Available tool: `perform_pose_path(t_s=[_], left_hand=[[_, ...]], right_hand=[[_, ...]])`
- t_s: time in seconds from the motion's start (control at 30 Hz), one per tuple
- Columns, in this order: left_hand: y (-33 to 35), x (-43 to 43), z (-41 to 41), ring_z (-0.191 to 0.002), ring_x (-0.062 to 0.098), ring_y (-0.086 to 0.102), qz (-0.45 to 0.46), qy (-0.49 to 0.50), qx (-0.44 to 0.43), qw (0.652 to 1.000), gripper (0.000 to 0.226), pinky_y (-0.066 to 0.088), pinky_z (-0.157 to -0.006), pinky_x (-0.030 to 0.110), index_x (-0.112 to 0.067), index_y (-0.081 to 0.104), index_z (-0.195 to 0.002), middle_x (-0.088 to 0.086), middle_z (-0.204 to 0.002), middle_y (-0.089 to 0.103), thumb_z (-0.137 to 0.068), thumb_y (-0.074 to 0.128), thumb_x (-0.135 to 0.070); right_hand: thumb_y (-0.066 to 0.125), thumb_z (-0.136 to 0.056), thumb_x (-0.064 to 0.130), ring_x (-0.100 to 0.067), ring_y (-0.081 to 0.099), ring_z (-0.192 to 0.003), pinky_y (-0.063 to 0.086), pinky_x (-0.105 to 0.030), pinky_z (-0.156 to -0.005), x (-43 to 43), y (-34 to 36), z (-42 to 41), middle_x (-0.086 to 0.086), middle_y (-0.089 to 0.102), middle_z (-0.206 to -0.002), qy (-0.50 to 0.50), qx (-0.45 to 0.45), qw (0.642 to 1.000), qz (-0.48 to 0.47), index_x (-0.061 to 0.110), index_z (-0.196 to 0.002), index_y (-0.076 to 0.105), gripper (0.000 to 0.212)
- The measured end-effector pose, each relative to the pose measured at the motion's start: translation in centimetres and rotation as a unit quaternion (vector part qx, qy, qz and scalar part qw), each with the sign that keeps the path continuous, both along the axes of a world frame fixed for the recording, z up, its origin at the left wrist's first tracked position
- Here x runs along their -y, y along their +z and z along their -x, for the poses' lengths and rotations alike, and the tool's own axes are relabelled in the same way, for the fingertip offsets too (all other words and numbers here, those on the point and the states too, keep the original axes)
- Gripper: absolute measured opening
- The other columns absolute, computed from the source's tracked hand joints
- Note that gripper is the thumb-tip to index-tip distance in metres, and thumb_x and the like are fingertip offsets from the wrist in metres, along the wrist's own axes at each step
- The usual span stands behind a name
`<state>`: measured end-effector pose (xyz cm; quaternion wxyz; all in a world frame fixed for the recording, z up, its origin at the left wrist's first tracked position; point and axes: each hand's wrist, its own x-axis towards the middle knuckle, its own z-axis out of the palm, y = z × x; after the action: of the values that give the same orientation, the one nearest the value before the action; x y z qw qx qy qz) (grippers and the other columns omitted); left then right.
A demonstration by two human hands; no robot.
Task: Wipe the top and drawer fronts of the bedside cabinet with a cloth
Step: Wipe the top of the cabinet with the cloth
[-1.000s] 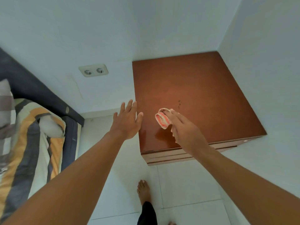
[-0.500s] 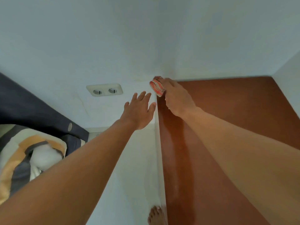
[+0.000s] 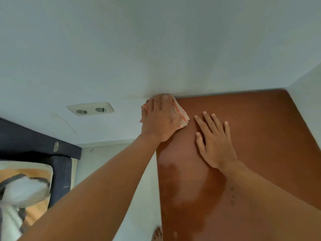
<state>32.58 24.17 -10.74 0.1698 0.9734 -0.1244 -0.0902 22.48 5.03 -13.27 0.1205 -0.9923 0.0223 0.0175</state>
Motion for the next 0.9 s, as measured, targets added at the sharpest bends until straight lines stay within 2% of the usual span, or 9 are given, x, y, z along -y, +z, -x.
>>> perform_pose_path(t_s=[0.07,0.1,0.2,0.37,0.5,0.77,0.9], left_hand=[[-1.3,1.4,0.4,-0.156,0.036,-0.002,-0.029,0.019,-0.02,0.999,0.078,0.0,-0.123,0.059,-0.029,0.009,-0.162,0.013,-0.169,0.004,-0.097,0.033,-0.064],[-1.9,1.8,0.6,-0.156,0.037,-0.006,-0.042,0.027,-0.014,0.999,0.079,-0.003,-0.123,0.059,-0.028,0.004,-0.163,0.015,-0.17,0.0,-0.098,0.031,-0.064],[-2.5,2.4,1.0,-0.155,0.039,-0.001,-0.071,0.04,0.028,0.996,0.078,-0.001,-0.123,0.06,-0.023,0.004,-0.163,0.019,-0.169,0.006,-0.098,0.024,-0.062],[-2.4,2.4,2.3,-0.156,0.039,-0.003,-0.08,0.041,0.027,0.996,0.077,-0.001,-0.124,0.056,-0.019,0.004,-0.163,0.02,-0.169,0.003,-0.099,0.022,-0.058],[-2.6,2.3,6.4,-0.156,0.039,-0.004,-0.082,0.056,0.03,0.995,0.076,0.0,-0.125,0.054,-0.017,0.005,-0.163,0.021,-0.169,0.001,-0.1,0.021,-0.056],[-2.5,2.9,18.8,-0.156,0.037,-0.006,-0.103,0.102,0.016,0.989,0.082,-0.001,-0.125,0.055,-0.014,0.0,-0.162,0.019,-0.169,-0.003,-0.094,0.003,-0.06],[-2.8,2.8,24.3,-0.156,0.036,-0.007,-0.106,0.114,0.021,0.988,0.081,-0.003,-0.125,0.053,-0.011,-0.001,-0.162,0.019,-0.169,-0.004,-0.097,0.004,-0.058]], right_hand=[[0.03,-0.101,0.043,-0.028,0.022,-0.157,0.018,-0.06,-0.123,0.1,-0.3,-0.1,-0.003,0.029,-0.169,0.0,0.014,1.0,-0.002,0.029,-0.159,0.034,0.06],[0.031,-0.101,0.042,-0.028,0.022,-0.157,0.017,-0.06,-0.124,0.1,-0.3,-0.1,-0.003,0.029,-0.169,0.001,0.02,1.0,-0.002,0.029,-0.159,0.034,0.059],[0.032,-0.102,0.042,-0.028,0.021,-0.157,0.016,-0.06,-0.124,0.2,-0.2,-0.2,-0.003,0.028,-0.169,0.002,0.028,1.0,-0.004,0.029,-0.159,0.034,0.059],[0.033,-0.103,0.04,-0.028,0.017,-0.158,0.01,-0.06,-0.125,0.5,-0.3,-0.2,-0.004,0.026,-0.169,0.016,0.024,0.999,-0.021,0.027,-0.16,0.032,0.058],[0.033,-0.1,0.031,-0.025,0.018,-0.158,0.01,-0.058,-0.126,0.9,0.2,1.1,-0.004,0.028,-0.169,0.074,0.032,0.995,-0.058,0.02,-0.16,0.032,0.062],[0.027,-0.102,0.033,-0.026,0.023,-0.157,0.015,-0.059,-0.126,2.2,0.4,14.7,-0.005,0.032,-0.168,0.136,0.036,0.99,0.005,0.014,-0.161,0.031,0.062],[0.028,-0.103,0.035,-0.027,0.024,-0.157,0.015,-0.06,-0.126,2.5,0.0,19.3,-0.006,0.033,-0.167,0.14,0.036,0.989,0.016,0.013,-0.159,0.034,0.061]])
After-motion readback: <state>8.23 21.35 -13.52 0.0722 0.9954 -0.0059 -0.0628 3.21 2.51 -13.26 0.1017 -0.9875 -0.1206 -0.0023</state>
